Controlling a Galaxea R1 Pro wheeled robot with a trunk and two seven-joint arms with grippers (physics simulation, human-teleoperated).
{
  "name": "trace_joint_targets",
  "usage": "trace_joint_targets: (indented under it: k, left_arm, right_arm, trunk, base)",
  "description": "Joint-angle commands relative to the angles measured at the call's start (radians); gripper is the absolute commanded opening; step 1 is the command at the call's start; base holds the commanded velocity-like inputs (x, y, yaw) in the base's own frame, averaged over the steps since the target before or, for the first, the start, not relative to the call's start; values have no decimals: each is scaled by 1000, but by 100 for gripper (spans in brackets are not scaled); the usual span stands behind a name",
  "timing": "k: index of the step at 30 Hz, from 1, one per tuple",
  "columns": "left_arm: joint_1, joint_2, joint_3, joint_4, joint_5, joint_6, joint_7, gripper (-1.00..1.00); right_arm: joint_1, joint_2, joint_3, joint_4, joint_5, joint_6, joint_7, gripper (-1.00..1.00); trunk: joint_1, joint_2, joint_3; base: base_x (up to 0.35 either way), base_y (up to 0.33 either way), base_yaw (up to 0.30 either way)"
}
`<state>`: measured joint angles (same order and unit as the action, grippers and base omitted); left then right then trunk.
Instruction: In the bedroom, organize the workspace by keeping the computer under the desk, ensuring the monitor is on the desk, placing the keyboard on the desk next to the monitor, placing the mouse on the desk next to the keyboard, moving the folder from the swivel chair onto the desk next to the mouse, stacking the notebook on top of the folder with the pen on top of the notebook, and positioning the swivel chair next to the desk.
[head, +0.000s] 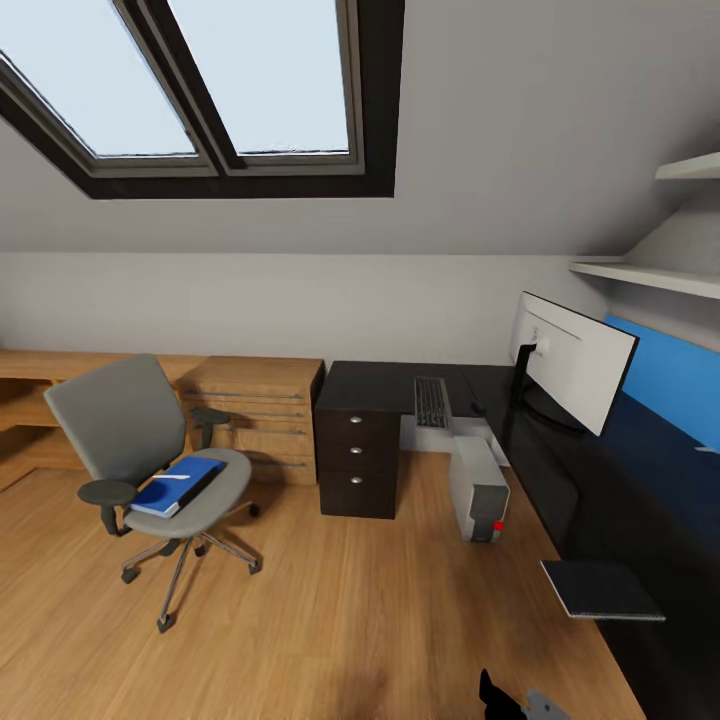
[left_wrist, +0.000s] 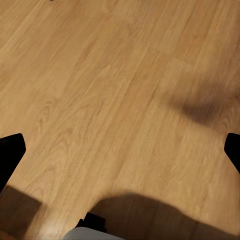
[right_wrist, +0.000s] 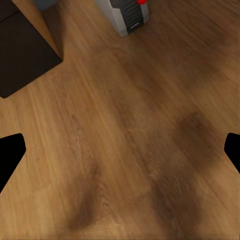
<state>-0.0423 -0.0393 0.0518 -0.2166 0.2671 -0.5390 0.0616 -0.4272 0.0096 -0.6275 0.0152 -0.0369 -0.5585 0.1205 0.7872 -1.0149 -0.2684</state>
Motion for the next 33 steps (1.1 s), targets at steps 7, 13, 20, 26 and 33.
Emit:
trace_joint_targets:
  k: [7, 13, 20, 26, 33]
  left_arm:
    - [-1, -1, 5, 0, -6, -2, 3, 100]
    - [-1, -1, 5, 0, -6, -2, 3, 100]
    - [-1, -1, 5, 0, -6, -2, 3, 100]
    - [-1, -1, 5, 0, -6, -2, 3, 100]
    - [-1, -1, 5, 0, -6, -2, 3, 100]
  right_arm:
    - [-1, -2, -6, 1, -6, -4, 5, 100]
    - [-1, -20, -5, 0, -9, -4, 15, 100]
    - [-1, -58, -8, 1, -18, 1, 84, 100]
    - [-1, -72, -9, 2, -26, 8, 188, 100]
    - [-1, -76, -9, 3, -28, 12, 271, 100]
  trunk:
    - [0, -1, -1]
    - [0, -1, -1]
    - [0, -1, -1]
    - [0, -1, -1]
    - [0, -1, -1]
  base:
    - [-4, 0, 0]
    - [0, 0, 0]
    - [0, 0, 0]
    - [0, 0, 0]
    - [0, 0, 0]
